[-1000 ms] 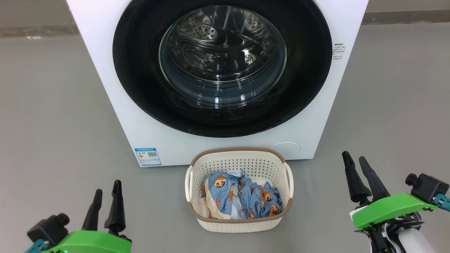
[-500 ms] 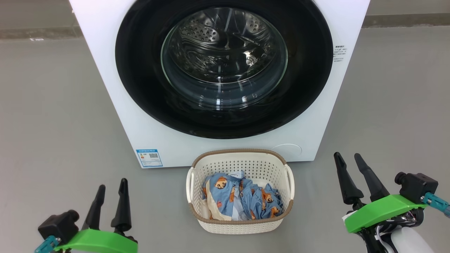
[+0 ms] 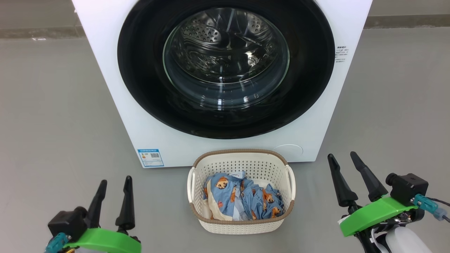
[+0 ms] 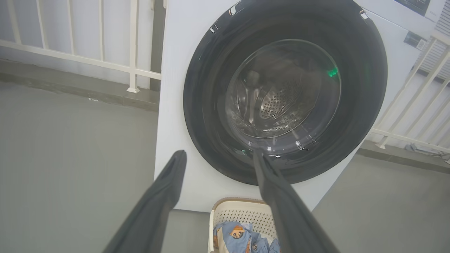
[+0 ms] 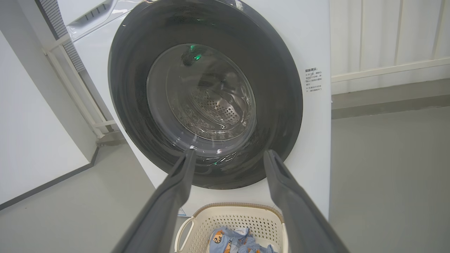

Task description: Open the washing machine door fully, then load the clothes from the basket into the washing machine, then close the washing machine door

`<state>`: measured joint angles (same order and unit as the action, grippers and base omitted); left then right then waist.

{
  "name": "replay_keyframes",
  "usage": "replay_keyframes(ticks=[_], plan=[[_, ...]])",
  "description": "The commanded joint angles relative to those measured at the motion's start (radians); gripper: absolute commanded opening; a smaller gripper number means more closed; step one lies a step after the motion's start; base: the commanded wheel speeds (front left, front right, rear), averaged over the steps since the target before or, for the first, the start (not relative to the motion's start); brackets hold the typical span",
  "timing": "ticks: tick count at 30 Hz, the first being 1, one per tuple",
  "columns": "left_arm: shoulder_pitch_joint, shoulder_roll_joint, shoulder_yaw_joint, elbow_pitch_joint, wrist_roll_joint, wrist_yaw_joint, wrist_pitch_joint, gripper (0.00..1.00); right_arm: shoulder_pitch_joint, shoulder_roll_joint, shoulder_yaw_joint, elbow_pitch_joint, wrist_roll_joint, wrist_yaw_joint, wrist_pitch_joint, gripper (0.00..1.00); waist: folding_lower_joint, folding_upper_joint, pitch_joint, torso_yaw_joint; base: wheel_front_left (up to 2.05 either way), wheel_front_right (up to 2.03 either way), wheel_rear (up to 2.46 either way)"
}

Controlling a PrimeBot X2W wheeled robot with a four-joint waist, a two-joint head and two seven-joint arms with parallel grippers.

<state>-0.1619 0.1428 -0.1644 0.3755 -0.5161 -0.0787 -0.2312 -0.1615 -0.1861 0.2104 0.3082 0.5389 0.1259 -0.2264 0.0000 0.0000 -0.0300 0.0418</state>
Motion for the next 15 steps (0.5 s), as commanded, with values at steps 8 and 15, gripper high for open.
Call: replay_keyframes(ticks=[8,15], plan=[[-0.057,0.021,0.031,-0.027,0.079,-0.008,-0.031,1.0,-0.055,-0.022,0.029,-0.026,-0.079,0.005,-0.035,1.0,0.0,0.0,0.009,0.005,0.0,0.0,0.0],[-0.052,0.02,0.042,-0.025,0.079,-0.013,-0.031,1.0,-0.051,-0.021,0.015,-0.024,-0.079,0.005,-0.035,1.0,0.0,0.0,0.01,0.007,0.0,0.0,0.0]])
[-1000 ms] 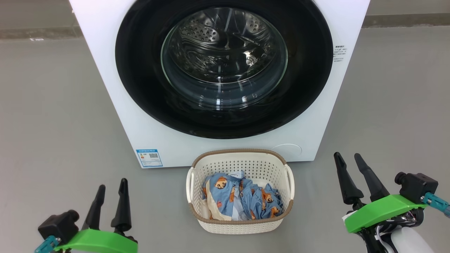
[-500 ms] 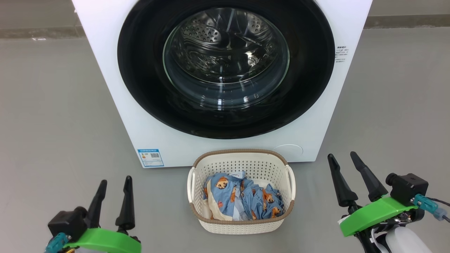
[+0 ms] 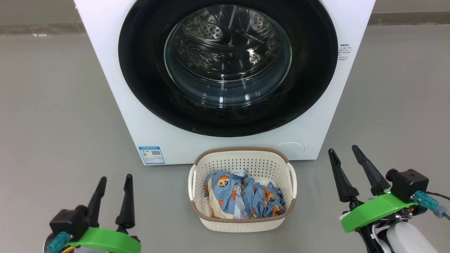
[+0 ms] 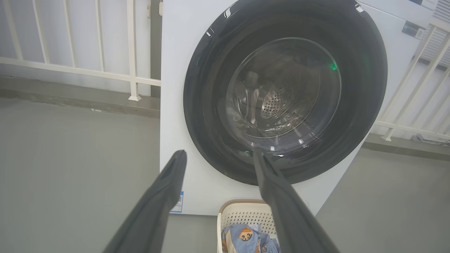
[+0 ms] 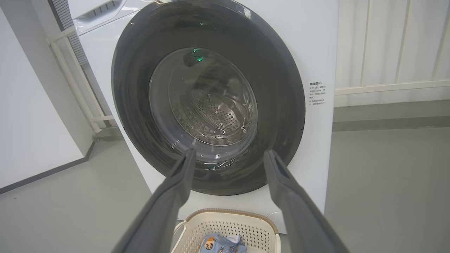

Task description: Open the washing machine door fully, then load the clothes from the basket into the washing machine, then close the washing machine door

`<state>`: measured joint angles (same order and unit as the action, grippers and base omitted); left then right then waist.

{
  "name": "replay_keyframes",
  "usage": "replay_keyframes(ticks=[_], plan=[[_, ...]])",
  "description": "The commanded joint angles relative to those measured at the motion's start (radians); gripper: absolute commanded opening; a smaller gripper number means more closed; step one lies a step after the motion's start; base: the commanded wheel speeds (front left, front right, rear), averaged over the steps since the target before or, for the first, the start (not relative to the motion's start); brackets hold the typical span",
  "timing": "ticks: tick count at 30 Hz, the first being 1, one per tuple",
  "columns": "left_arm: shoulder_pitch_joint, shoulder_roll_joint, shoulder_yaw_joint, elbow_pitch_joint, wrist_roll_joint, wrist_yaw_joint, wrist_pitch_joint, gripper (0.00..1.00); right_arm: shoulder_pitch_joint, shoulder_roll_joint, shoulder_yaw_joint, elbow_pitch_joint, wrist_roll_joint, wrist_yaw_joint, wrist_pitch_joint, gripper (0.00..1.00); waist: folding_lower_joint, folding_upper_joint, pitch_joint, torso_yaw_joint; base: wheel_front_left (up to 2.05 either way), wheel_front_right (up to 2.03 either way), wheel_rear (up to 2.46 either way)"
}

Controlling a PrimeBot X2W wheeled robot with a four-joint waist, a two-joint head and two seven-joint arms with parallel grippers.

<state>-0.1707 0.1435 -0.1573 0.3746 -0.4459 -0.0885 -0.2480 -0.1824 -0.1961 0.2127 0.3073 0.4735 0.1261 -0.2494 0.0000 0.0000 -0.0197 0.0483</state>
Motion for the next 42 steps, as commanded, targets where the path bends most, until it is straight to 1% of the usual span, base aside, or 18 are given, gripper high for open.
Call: replay_keyframes(ticks=[1,25,30,36,42], plan=[[-0.043,0.018,0.036,-0.024,0.009,-0.004,-0.014,1.0,-0.029,-0.011,0.011,-0.022,-0.014,0.005,-0.012,1.0,0.0,0.0,-0.001,0.0,0.0,0.0,0.0],[-0.045,0.006,0.058,-0.025,0.032,-0.016,-0.014,1.0,-0.032,-0.007,0.012,-0.004,-0.018,0.005,-0.012,1.0,0.0,0.0,-0.001,-0.001,0.0,0.0,0.0],[-0.045,0.005,0.064,-0.022,0.046,-0.01,-0.014,1.0,-0.033,-0.006,0.013,-0.001,-0.018,0.005,-0.012,1.0,0.0,0.0,-0.001,-0.001,0.04,0.02,-0.07],[-0.045,0.002,0.069,-0.021,0.054,-0.012,-0.014,1.0,-0.034,-0.006,0.016,0.002,-0.018,0.005,-0.012,1.0,0.0,0.0,-0.003,-0.001,0.4,0.4,-0.8],[-0.047,0.0,0.07,-0.013,0.055,-0.016,-0.014,1.0,-0.036,-0.005,0.018,0.006,-0.016,0.005,-0.012,1.0,0.0,0.0,-0.003,-0.003,0.87,0.87,-1.74]])
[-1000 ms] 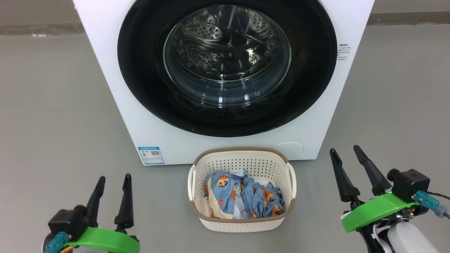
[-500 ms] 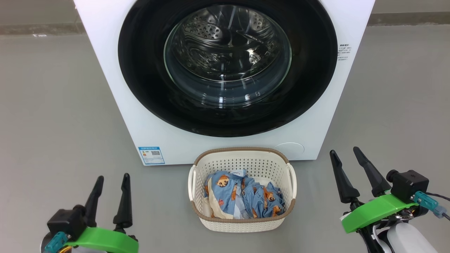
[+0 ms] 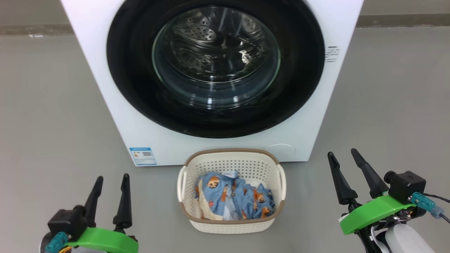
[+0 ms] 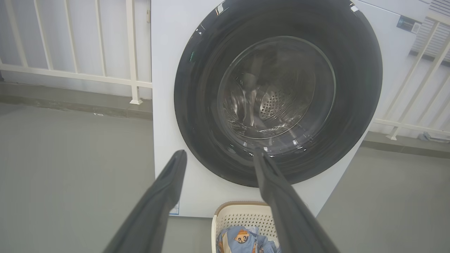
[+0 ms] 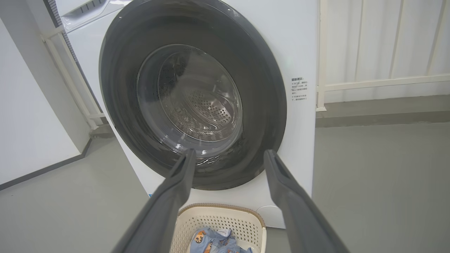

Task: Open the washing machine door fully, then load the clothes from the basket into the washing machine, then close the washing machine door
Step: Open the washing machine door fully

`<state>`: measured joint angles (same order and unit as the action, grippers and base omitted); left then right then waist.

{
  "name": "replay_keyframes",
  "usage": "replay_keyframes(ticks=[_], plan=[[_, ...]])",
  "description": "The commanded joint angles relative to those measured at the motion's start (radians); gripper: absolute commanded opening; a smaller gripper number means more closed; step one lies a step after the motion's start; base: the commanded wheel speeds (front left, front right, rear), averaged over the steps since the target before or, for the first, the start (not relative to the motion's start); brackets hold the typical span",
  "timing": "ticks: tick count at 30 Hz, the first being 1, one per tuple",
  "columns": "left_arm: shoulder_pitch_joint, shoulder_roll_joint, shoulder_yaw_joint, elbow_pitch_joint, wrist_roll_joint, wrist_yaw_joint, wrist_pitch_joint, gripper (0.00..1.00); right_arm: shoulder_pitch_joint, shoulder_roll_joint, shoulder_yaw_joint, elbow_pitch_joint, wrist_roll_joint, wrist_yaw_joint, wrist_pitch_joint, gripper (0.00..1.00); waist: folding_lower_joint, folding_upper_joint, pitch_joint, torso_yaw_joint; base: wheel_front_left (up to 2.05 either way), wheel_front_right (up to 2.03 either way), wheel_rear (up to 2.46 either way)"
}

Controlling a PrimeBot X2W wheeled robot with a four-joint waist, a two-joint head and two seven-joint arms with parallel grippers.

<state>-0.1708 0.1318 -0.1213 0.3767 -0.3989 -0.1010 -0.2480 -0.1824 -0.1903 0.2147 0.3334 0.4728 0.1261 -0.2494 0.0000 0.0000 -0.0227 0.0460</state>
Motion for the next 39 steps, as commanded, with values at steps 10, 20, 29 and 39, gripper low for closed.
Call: replay_keyframes(ticks=[10,20,29,39], plan=[[-0.052,0.009,0.039,-0.009,0.008,-0.008,-0.014,1.0,-0.037,-0.01,0.017,-0.017,-0.013,0.005,-0.012,1.0,0.0,0.0,0.001,-0.002,1.22,1.22,-2.44],[-0.051,0.003,0.047,-0.016,0.002,-0.018,-0.014,1.0,-0.038,-0.01,0.015,-0.015,-0.013,0.005,-0.012,1.0,0.0,0.0,0.002,0.001,0.79,0.78,-1.57],[-0.052,0.004,0.039,-0.01,0.005,-0.023,-0.014,1.0,-0.035,-0.011,0.019,-0.012,-0.012,0.005,-0.012,1.0,0.0,0.0,-0.003,0.004,0.11,0.11,-0.22],[-0.052,0.008,0.034,-0.006,0.008,-0.025,-0.014,1.0,-0.034,-0.016,0.031,-0.006,-0.01,0.005,-0.012,1.0,0.0,0.0,-0.006,0.004,0.0,0.0,0.0]])
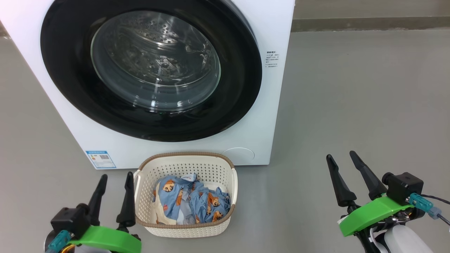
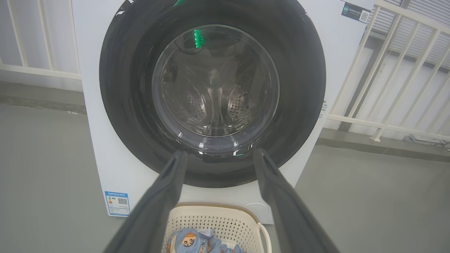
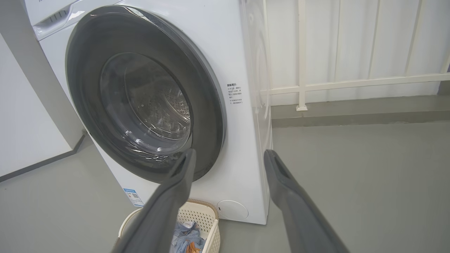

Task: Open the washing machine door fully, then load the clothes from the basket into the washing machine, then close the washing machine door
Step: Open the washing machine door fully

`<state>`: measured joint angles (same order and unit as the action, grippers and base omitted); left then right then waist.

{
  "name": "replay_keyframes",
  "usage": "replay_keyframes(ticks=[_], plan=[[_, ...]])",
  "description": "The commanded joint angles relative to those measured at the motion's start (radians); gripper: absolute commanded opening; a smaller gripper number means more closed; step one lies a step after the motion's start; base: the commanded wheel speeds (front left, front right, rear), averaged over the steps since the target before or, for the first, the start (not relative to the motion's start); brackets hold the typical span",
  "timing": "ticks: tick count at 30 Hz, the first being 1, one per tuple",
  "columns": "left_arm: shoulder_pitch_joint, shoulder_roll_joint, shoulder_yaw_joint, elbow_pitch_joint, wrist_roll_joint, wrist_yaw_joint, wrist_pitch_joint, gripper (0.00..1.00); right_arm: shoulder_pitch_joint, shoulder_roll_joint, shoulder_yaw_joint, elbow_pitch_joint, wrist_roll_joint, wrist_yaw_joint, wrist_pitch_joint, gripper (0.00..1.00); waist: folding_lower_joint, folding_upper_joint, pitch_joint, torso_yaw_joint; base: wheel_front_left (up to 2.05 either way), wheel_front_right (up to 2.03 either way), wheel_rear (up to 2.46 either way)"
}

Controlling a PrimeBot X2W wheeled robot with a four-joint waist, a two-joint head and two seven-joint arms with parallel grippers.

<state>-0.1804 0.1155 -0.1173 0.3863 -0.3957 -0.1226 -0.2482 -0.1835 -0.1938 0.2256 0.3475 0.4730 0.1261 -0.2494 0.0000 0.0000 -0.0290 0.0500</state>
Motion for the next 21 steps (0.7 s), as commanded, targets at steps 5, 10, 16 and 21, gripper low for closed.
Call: replay_keyframes(ticks=[5,10,16,21], plan=[[-0.039,0.026,0.026,-0.012,0.006,-0.004,-0.014,1.0,-0.035,-0.018,0.025,-0.016,-0.009,0.005,-0.012,1.0,0.0,0.0,0.0,-0.002,0.0,0.0,0.0],[-0.037,0.028,0.022,-0.008,0.006,-0.005,-0.014,1.0,-0.033,-0.025,0.035,-0.012,-0.01,0.005,-0.012,1.0,0.0,0.0,0.004,-0.002,0.0,0.0,0.0],[-0.04,0.03,0.022,-0.003,0.011,-0.002,-0.014,1.0,-0.034,-0.032,0.031,-0.01,-0.008,0.005,-0.012,1.0,0.0,0.0,0.012,-0.001,0.0,0.0,0.0],[-0.042,0.027,0.027,-0.009,0.017,0.007,-0.014,1.0,-0.042,-0.037,0.032,-0.003,-0.007,0.005,-0.012,1.0,0.0,0.0,0.021,0.002,0.0,0.0,0.0]])
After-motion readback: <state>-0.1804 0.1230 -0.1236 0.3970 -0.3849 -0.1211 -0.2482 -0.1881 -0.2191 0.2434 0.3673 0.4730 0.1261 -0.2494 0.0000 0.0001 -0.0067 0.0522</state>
